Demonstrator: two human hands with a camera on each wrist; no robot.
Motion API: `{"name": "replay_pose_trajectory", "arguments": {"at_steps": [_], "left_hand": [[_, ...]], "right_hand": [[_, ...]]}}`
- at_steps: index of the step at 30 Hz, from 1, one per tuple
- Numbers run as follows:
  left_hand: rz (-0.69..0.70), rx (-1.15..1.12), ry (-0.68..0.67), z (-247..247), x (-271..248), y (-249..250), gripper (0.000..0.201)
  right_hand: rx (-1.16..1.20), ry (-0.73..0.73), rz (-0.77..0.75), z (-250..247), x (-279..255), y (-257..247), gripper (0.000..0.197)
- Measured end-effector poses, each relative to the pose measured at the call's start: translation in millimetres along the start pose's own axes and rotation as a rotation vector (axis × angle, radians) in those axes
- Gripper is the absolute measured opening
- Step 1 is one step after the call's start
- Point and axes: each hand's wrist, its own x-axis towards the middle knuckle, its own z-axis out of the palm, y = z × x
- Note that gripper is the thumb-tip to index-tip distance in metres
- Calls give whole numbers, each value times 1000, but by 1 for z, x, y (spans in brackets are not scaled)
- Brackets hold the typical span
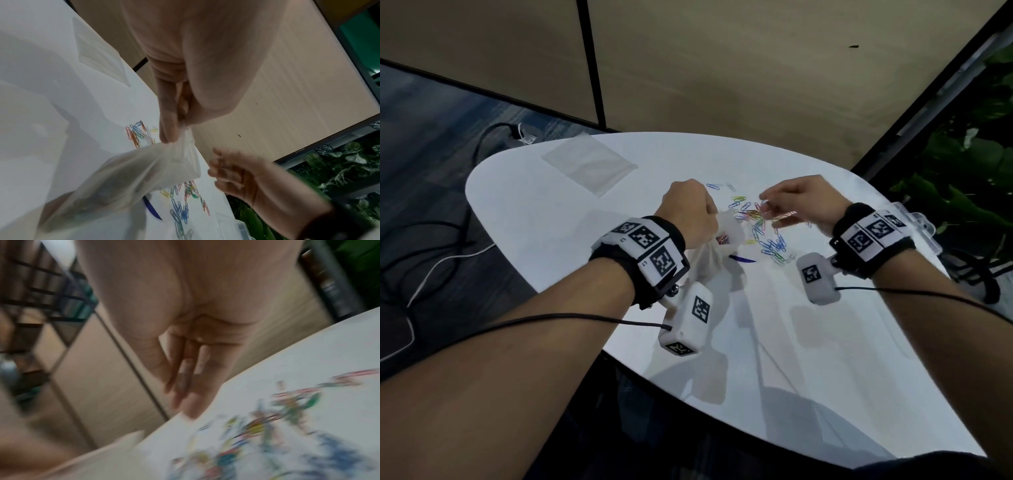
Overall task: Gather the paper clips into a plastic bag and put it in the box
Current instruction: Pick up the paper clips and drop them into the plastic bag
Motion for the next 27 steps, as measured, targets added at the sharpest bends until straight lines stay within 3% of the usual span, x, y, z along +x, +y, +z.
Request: {"name": "replay_pose_trajectory", "arguments": {"at_steps": [2,3,5,8,11,14,19,23,25,27], "left_hand": [[5,9,11,-8,-1,-6,23],[6,16,17,-12,-1,-9,23],[8,29,26,-18,-3,-14,25],[17,18,22,-21,-4,-18,25],[31,27,18,-20,-4,-18,23],[36,50,1,-19,-3,-18,22],[38,34,-8,-16,-1,-17,22],[56,46,-16,-14,-2,-15,20],[64,55,-17,-13,-3,-14,21],[72,65,-13,-12,-4,-13,22]], "right_hand": [[-316,233,147,-23,32,40,18],[-507,267,251,-29,46,62,36],[-691,205,414,-28,68,97,64],[-918,67,469,-15,92,114,61],[-1059,66,412,-3,110,107,69],[-1008,121,332,7,114,93,58],[-1011,51,40,8,107,95,38],[-1169,21,-200,8,87,105,47],[-1162,61,-288,12,80,112,35],[-1127,90,-250,15,72,112,23]]}}
